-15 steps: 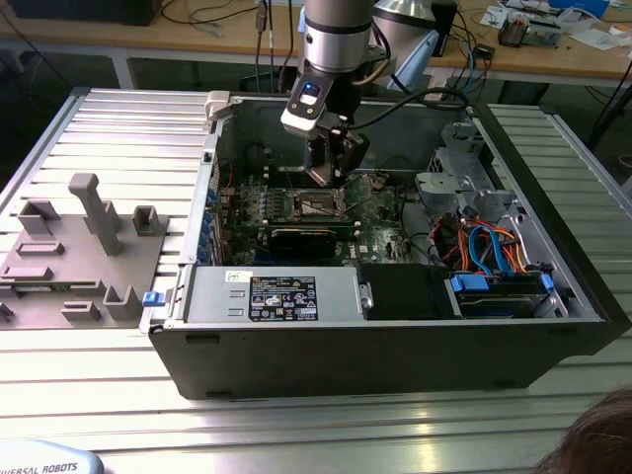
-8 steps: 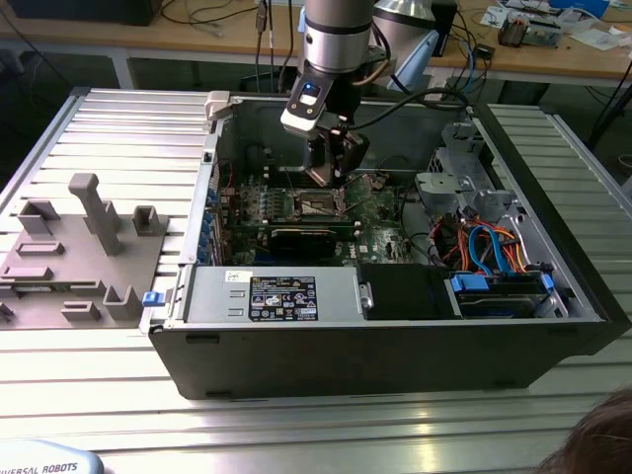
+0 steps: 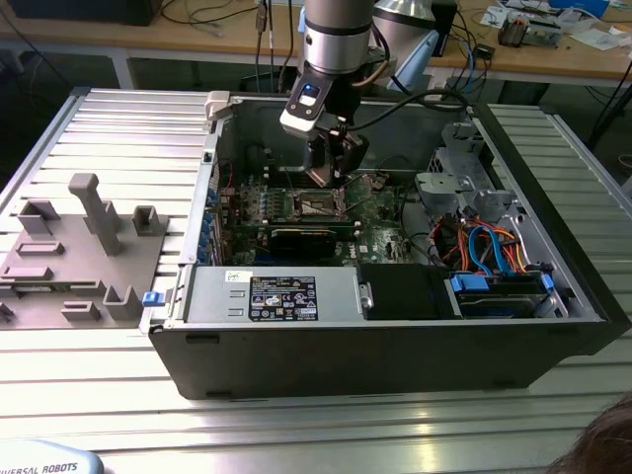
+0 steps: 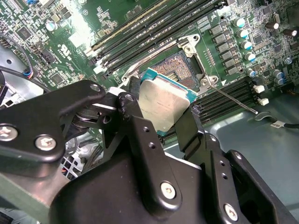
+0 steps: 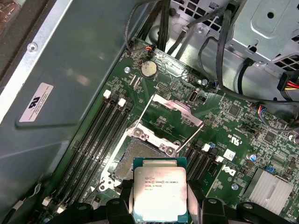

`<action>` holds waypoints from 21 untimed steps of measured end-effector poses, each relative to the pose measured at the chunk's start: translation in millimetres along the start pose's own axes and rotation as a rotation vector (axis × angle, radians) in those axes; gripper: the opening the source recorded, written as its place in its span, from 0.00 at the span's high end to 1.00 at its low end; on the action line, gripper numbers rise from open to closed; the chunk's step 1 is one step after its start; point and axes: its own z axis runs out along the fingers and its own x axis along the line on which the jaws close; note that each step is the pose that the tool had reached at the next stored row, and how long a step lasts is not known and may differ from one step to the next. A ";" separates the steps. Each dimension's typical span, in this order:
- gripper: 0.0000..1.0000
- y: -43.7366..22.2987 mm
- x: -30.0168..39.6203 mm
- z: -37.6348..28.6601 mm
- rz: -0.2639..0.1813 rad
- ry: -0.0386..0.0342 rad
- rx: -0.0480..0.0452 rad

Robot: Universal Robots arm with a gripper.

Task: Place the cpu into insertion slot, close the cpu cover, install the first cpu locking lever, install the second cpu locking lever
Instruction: 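Place the cpu into insertion slot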

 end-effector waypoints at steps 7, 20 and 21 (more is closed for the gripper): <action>0.46 0.0 0.0 0.2 0.003 -0.0001 0.0002; 0.46 0.0 0.0 1.3 0.015 -0.0004 0.0005; 0.46 0.0 0.0 1.3 0.015 -0.0004 0.0005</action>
